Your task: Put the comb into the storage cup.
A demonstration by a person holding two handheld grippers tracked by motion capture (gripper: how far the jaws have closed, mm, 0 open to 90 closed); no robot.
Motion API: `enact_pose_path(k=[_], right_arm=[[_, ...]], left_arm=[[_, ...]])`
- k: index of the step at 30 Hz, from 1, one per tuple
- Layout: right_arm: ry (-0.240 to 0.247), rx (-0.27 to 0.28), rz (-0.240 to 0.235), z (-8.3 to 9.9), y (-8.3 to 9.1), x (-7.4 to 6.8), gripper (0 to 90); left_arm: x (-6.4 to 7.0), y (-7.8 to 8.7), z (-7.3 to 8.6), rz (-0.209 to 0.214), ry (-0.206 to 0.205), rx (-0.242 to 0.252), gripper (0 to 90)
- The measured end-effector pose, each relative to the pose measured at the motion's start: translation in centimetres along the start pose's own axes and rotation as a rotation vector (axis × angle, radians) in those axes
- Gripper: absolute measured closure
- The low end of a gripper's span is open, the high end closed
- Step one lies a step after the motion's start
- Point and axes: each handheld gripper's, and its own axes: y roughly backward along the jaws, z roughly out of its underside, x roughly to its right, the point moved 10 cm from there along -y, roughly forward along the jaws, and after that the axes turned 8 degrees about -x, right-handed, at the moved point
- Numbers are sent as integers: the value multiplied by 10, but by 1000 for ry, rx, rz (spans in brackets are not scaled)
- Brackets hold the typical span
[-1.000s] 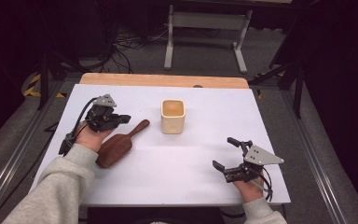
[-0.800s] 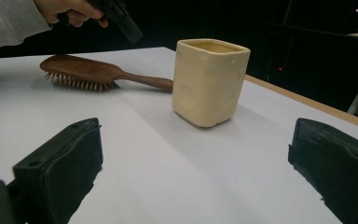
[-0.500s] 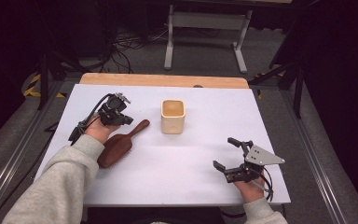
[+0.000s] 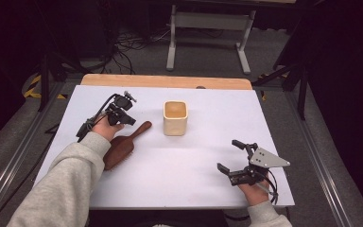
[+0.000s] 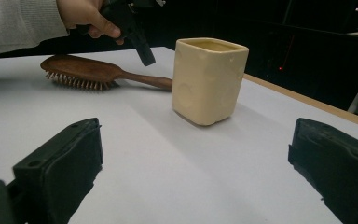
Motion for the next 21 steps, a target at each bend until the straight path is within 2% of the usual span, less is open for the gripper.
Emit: enact_pose_path(k=[3, 5, 7, 18, 21], right_arm=[[-2, 1, -1, 0, 0, 0, 32], [-2, 2, -3, 0, 0, -1, 32], [2, 0, -2, 0, 0, -1, 32], [-2, 3, -15, 0, -1, -3, 32], [-4, 1, -13, 0, 0, -3, 32]], left_arm=[[-1, -4, 1, 19, 23, -19, 900], [-2, -6, 2, 14, 21, -30, 900], [0, -8, 2, 38, 48, -30, 900], [0, -14, 2, 43, 52, -40, 900], [2, -17, 3, 49, 47, -56, 900]])
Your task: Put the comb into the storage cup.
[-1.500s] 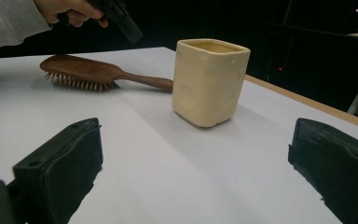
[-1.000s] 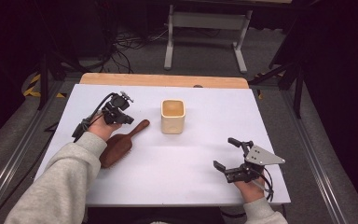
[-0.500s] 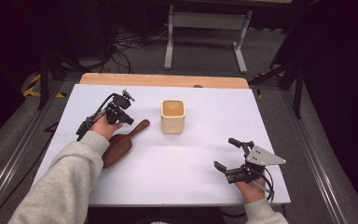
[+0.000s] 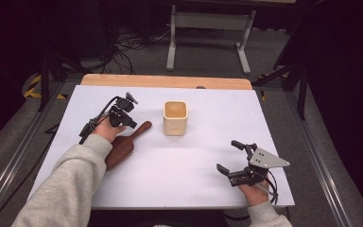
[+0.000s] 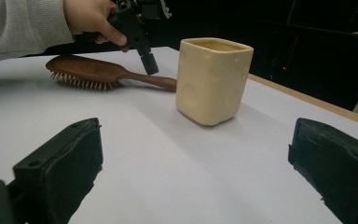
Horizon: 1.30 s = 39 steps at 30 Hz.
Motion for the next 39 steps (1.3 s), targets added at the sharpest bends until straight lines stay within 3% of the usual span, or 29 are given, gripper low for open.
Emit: enact_pose_path(k=[6, 15, 29, 39], right_arm=[[5, 0, -1, 0, 0, 0, 32], [7, 0, -2, 0, 0, 0, 32], [2, 0, -3, 0, 0, -1, 32], [0, -1, -4, 0, -1, 0, 32]], left_arm=[[1, -3, 1, 12, 11, -17, 900], [6, -9, 4, 25, -8, -48, 900], [28, -12, 16, 65, -107, -126, 900], [42, -9, 25, 71, -170, -161, 900]])
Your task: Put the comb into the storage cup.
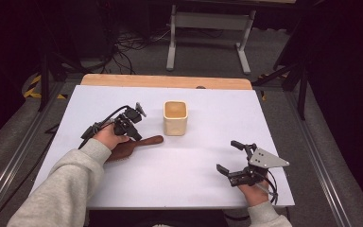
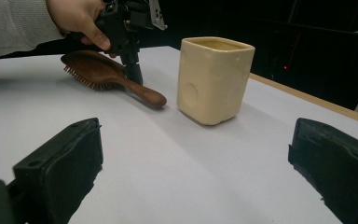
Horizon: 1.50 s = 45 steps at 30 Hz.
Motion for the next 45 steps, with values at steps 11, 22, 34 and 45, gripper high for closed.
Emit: enact_pose_path(k=[11, 22, 34, 45], right_arm=[[-4, 3, -3, 0, -1, 0, 32], [-1, 0, -4, 0, -1, 0, 32], [-4, -3, -8, 1, -2, -1, 32], [-1, -7, -6, 1, -2, -2, 33]], left_arm=[[24, -1, 10, 19, -62, -22, 900], [39, 1, 25, 30, -85, -38, 900], [51, -1, 43, 18, -112, -59, 900], [57, -2, 63, 4, -116, -80, 900]])
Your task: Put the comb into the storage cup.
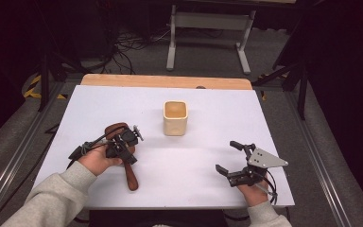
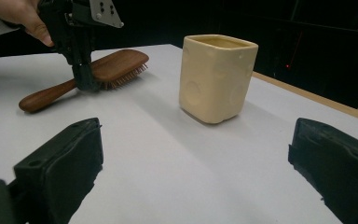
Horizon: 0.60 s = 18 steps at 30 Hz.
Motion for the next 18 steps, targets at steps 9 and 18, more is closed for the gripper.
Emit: enact_pose_path(k=[9, 18], right_arm=[[1, 5, -6, -1, -2, -1, 34], [6, 3, -10, -1, -4, -1, 35]], left_arm=[[-1, -3, 17, -11, 14, -8, 900], [-6, -4, 29, -18, 53, -12, 900]])
